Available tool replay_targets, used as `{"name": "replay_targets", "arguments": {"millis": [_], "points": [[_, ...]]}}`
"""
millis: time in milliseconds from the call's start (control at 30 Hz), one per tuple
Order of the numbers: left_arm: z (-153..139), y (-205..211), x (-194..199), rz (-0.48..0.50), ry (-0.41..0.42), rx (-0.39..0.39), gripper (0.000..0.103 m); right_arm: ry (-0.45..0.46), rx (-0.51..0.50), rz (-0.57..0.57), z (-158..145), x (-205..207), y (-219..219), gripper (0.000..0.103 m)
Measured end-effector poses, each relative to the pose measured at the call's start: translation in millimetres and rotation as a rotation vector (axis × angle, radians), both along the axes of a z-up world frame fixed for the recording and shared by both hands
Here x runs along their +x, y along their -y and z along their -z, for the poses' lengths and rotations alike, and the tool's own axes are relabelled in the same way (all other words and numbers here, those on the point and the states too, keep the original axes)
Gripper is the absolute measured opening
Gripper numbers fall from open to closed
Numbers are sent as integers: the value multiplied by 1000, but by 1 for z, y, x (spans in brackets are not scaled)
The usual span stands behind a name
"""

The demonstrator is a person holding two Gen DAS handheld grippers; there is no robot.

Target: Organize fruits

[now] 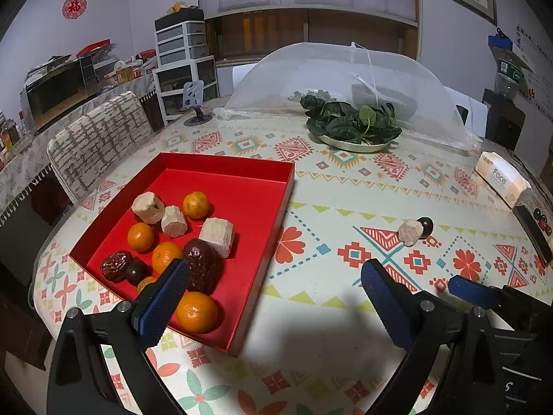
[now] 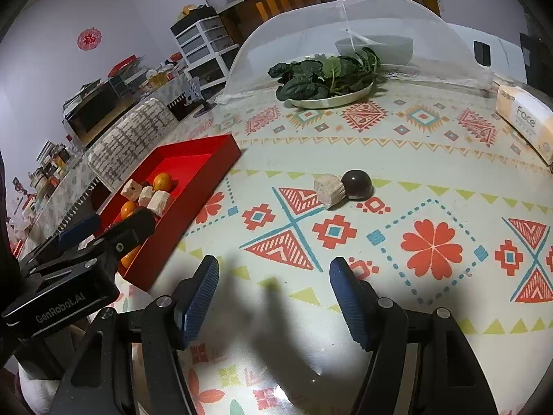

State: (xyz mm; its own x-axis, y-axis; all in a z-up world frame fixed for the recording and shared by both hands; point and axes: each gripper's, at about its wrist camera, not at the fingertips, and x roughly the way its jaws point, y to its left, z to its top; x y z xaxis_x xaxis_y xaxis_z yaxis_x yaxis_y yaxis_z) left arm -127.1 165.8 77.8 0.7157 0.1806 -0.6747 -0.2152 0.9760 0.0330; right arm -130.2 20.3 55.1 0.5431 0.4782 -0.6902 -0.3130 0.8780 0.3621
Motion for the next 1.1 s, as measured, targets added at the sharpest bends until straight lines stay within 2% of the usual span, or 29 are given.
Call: {"name": "replay_targets", "arguments": {"millis": [1100], "points": [[6, -16, -4, -19, -12, -48, 99, -3, -31, -21, 0, -5, -16, 75]]}}
